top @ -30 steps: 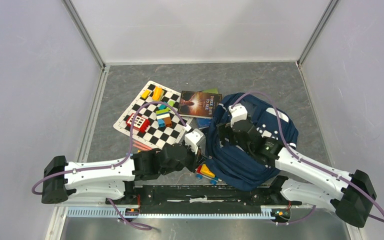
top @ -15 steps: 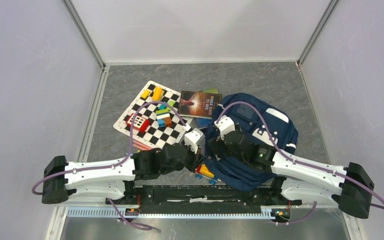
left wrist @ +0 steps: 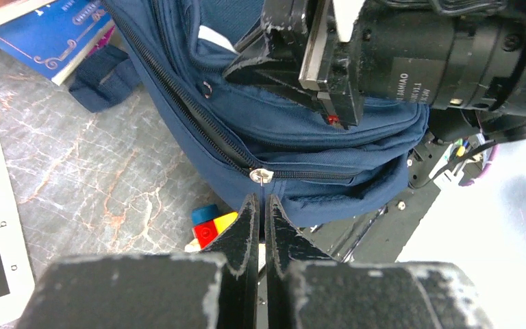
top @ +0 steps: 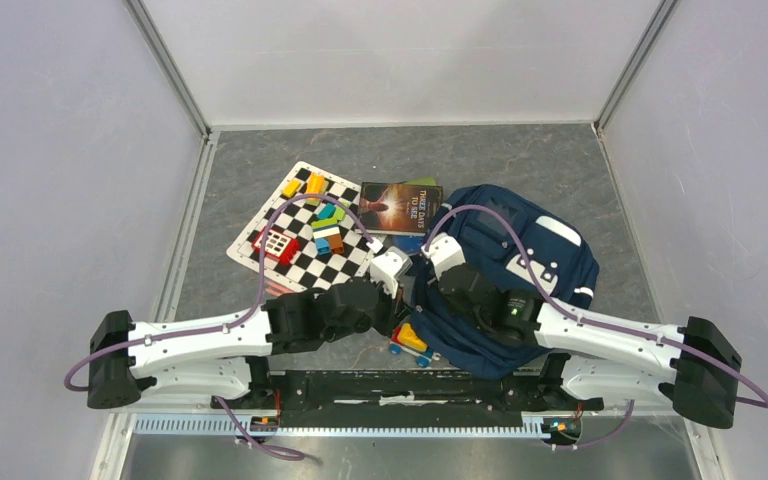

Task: Pack the student bag
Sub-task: Unzip the student bag at the center of the board.

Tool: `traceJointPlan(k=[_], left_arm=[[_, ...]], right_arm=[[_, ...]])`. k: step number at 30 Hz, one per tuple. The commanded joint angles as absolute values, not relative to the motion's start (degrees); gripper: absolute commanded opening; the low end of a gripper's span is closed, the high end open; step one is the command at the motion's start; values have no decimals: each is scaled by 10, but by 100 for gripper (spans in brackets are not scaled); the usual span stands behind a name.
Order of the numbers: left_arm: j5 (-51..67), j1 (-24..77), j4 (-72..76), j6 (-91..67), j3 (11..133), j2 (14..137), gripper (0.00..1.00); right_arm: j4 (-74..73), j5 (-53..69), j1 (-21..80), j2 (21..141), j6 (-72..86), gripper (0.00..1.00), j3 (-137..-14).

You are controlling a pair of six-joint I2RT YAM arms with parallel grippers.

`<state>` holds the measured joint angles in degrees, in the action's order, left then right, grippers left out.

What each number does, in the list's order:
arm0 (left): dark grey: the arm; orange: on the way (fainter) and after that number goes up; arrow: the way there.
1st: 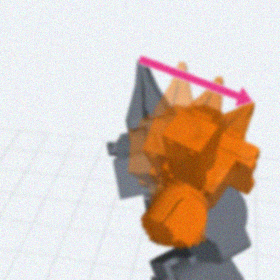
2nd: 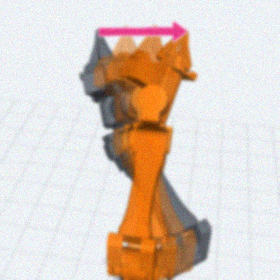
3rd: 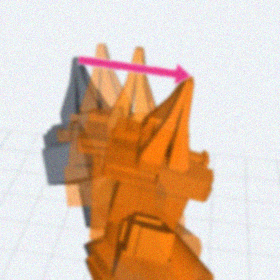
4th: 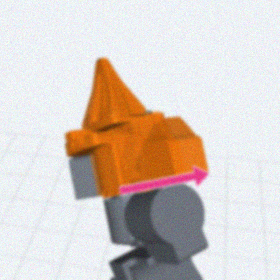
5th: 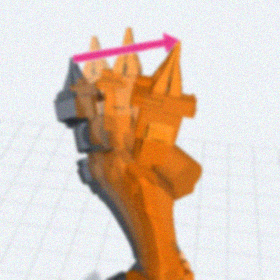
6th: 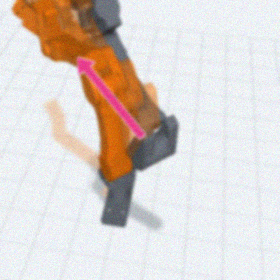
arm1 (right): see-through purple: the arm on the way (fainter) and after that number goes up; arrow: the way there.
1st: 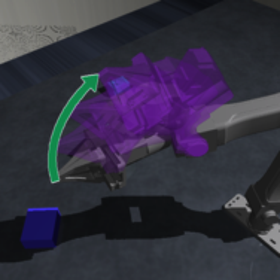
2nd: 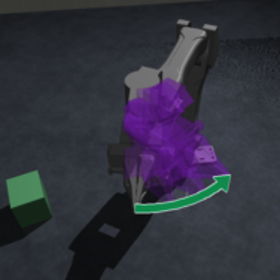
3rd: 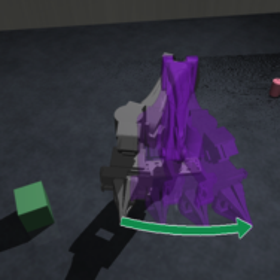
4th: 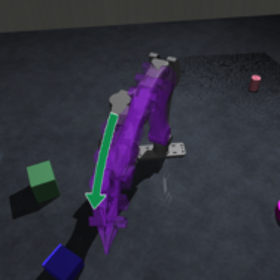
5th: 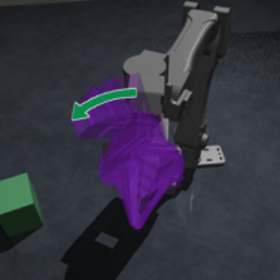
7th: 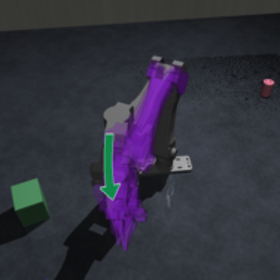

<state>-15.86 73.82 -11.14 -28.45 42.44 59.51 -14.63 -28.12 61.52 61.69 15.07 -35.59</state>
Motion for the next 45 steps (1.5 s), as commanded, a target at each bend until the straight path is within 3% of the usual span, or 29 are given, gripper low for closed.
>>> traceJointPlan(k=[1, 7, 17, 34, 43, 45], left_arm=[[-136, 726, -131, -268, 482, 604, 2], [-114, 716, -130, -265, 525, 635, 2], [-84, 720, -42, -298, 462, 646, 2], [-273, 865, 212, -346, 487, 850, 2], [-324, 879, 192, -352, 511, 890, 2], [-337, 877, 156, -355, 512, 876, 8]], right_arm=[[-176, -447, 605, 623, 114, 0, -425], [-171, -523, 590, 703, 105, 0, -525], [-122, -427, 496, 792, 107, 0, -602], [-84, -387, 471, 850, 149, 0, -638], [-74, -389, 471, 837, 123, 0, -638], [-68, -384, 471, 831, 119, 0, -634]])
